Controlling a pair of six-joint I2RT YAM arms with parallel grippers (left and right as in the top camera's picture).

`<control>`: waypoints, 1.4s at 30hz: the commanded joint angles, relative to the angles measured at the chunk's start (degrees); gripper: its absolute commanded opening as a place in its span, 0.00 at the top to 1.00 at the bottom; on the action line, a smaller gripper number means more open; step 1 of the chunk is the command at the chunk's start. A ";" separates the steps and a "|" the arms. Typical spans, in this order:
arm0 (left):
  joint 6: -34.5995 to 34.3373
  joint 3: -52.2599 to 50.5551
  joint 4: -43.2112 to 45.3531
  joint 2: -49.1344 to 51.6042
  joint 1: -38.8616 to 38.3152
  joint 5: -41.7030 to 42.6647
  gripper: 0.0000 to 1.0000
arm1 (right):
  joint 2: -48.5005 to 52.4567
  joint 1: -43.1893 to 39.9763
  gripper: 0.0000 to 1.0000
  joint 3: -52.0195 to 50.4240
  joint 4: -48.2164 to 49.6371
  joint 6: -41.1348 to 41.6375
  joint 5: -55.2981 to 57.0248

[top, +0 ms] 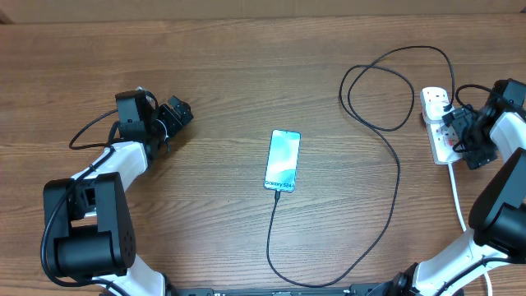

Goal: Plug charger to phone and switch on socket

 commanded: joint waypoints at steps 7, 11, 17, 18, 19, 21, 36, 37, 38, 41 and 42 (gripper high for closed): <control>1.14 -0.13 0.15 0.26 0.22 -0.74 0.00 | 0.31 1.29 0.00 -0.46 1.46 -0.72 -1.66; 1.14 -0.13 0.15 0.26 0.22 -0.74 0.00 | 0.33 2.49 0.00 -1.33 2.25 -2.23 -1.49; 1.14 -0.13 0.02 0.26 0.22 -0.72 0.00 | 0.44 3.13 0.00 -1.44 0.87 -2.19 -1.64; 1.14 -0.13 0.02 0.26 0.22 -0.74 0.00 | 0.44 3.13 0.00 -1.44 0.42 -2.19 -1.70; 1.14 -0.13 0.02 0.26 0.22 -0.74 0.01 | 0.44 3.13 0.00 -1.44 0.11 -2.23 -1.90; 1.14 -0.13 0.02 0.26 0.22 -0.74 0.00 | 0.44 3.13 0.00 -1.44 -0.83 -2.93 -2.23; 1.14 -0.13 0.02 0.26 0.22 -0.72 0.01 | 0.37 2.97 0.00 -1.25 -1.81 -15.28 -2.91; 1.14 -0.13 0.02 0.26 0.22 -0.74 0.00 | 0.37 2.97 0.00 -1.25 -1.62 -15.28 -2.89; 1.14 -0.13 0.02 0.26 0.22 -0.72 0.00 | 0.37 2.97 0.00 -1.27 -1.44 -15.28 -2.89; 1.14 -0.13 0.02 0.26 0.22 -0.74 0.00 | 0.37 2.97 0.00 -1.27 -1.40 -15.26 -2.93; 1.14 -0.13 0.02 0.26 0.22 -0.74 0.00 | 0.37 2.97 0.00 -1.27 -1.33 -15.26 -2.93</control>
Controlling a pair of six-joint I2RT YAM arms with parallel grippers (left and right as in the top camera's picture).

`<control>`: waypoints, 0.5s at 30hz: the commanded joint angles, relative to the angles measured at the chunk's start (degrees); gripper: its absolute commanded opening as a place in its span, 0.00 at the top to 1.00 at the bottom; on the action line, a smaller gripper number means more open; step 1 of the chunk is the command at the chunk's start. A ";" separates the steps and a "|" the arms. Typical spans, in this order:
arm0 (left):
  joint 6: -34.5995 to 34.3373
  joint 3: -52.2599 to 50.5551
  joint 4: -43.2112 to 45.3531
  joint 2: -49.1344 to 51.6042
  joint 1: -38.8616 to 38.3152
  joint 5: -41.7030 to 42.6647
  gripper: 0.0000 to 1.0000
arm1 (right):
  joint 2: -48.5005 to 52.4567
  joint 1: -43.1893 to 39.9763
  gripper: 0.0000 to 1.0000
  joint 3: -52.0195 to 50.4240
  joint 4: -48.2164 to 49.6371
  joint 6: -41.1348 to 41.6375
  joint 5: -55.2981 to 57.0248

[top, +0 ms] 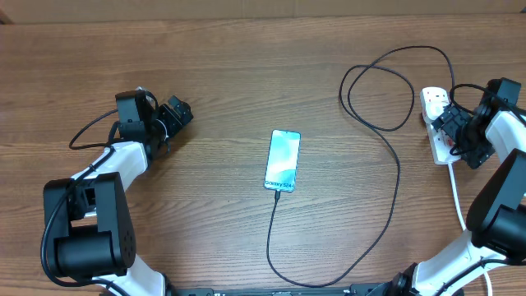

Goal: Plug charger to phone and switch on socket

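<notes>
A phone (282, 159) lies face up with its screen lit in the middle of the table. A black charger cable (276, 215) is plugged into the phone's lower end. It runs toward the front edge, curves right and loops up to a white socket strip (431, 100) at the far right. My right gripper (449, 125) is down on the middle of that strip, its fingers close together with nothing held; the switches under it are hidden. My left gripper (179, 113) rests far left of the phone, shut and empty.
The cable's big loop (386, 86) lies on the wood between the phone and the strip. A white lead (457, 193) runs from the strip toward the front right. Both arm bases stand at the front corners.
My right gripper has shifted slightly left and away from me along the socket strip and now covers more of it. The phone, the cable and the left arm are where they were.
</notes>
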 commanded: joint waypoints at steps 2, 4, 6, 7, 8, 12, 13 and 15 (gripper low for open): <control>1.14 -0.13 0.02 0.26 0.22 -0.74 0.00 | 1.11 1.29 0.00 -0.74 1.38 -2.10 -1.05; 1.14 -0.13 0.02 0.26 0.22 -0.74 0.00 | 1.11 1.29 0.00 -0.74 1.53 -2.10 -1.07; 1.14 -0.13 0.02 0.26 0.22 -0.72 0.01 | 1.11 1.29 0.00 -0.74 1.53 -2.10 -1.07; 1.14 -0.13 0.02 0.26 0.22 -0.72 0.01 | 1.11 1.29 0.00 -0.74 1.51 -2.10 -1.07; 1.14 -0.13 0.02 0.26 0.22 -0.72 0.00 | 1.11 1.29 0.00 -0.72 1.51 -2.10 -1.07; 1.14 -0.13 0.02 0.26 0.22 -0.74 0.00 | 1.11 1.29 0.00 -0.74 1.51 -2.10 -1.07; 1.14 -0.13 0.02 0.26 0.22 -0.72 0.01 | 1.11 1.29 0.00 -0.74 1.51 -2.10 -1.05; 1.14 -0.13 0.02 0.26 0.22 -0.74 0.01 | 1.11 1.29 0.00 -0.74 1.51 -2.10 -1.07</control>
